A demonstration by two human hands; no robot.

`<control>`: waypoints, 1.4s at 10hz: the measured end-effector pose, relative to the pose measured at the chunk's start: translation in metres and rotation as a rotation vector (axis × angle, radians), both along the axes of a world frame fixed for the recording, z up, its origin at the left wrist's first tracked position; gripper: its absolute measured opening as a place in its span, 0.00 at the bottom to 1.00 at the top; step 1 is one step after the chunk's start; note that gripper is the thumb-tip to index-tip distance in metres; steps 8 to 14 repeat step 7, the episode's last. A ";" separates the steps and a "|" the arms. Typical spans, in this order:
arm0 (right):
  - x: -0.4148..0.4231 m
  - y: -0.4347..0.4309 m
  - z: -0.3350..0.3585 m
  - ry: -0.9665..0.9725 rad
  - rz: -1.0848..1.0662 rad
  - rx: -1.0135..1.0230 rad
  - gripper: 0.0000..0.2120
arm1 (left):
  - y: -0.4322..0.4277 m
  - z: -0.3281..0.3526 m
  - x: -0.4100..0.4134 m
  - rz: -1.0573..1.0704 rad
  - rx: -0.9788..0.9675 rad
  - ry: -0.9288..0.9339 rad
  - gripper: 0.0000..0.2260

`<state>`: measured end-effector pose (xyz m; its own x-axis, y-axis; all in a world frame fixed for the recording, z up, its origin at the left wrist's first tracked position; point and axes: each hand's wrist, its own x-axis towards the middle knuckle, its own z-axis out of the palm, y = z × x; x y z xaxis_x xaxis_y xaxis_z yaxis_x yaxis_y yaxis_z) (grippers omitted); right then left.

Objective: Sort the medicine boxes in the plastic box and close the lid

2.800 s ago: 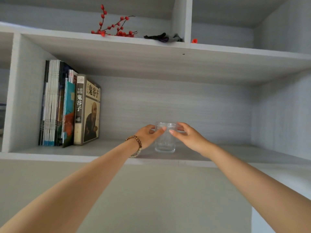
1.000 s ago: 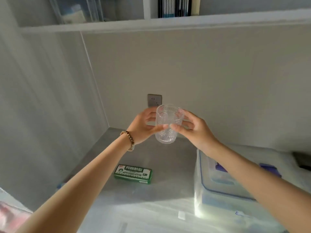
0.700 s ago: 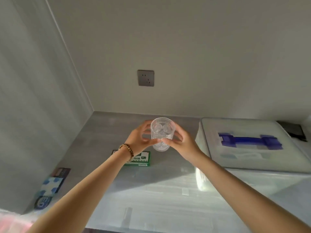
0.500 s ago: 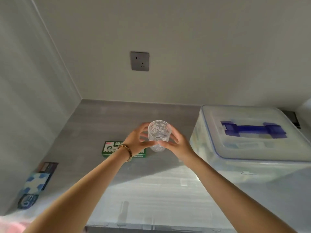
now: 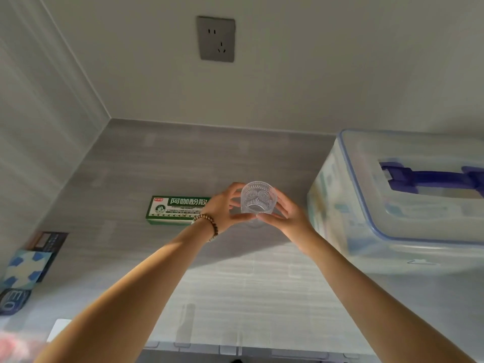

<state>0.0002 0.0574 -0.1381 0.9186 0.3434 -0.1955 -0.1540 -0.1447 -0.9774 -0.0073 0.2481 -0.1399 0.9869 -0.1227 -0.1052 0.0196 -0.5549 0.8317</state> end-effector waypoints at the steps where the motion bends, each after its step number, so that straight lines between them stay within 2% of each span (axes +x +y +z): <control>1: 0.000 0.000 -0.008 0.014 0.002 0.024 0.32 | -0.002 -0.004 -0.001 -0.004 0.002 0.012 0.32; 5: 0.000 0.002 -0.012 0.018 -0.020 -0.011 0.33 | -0.003 -0.001 -0.006 -0.035 0.114 0.036 0.35; 6: 0.000 0.000 -0.002 0.044 0.002 -0.060 0.34 | 0.002 0.003 -0.008 -0.064 0.202 0.040 0.38; 7: -0.008 -0.002 0.015 0.031 -0.060 -0.150 0.34 | 0.010 0.014 -0.014 -0.092 0.405 0.050 0.41; 14: -0.008 -0.002 0.015 0.031 -0.060 -0.150 0.34 | 0.010 0.014 -0.014 -0.092 0.405 0.050 0.41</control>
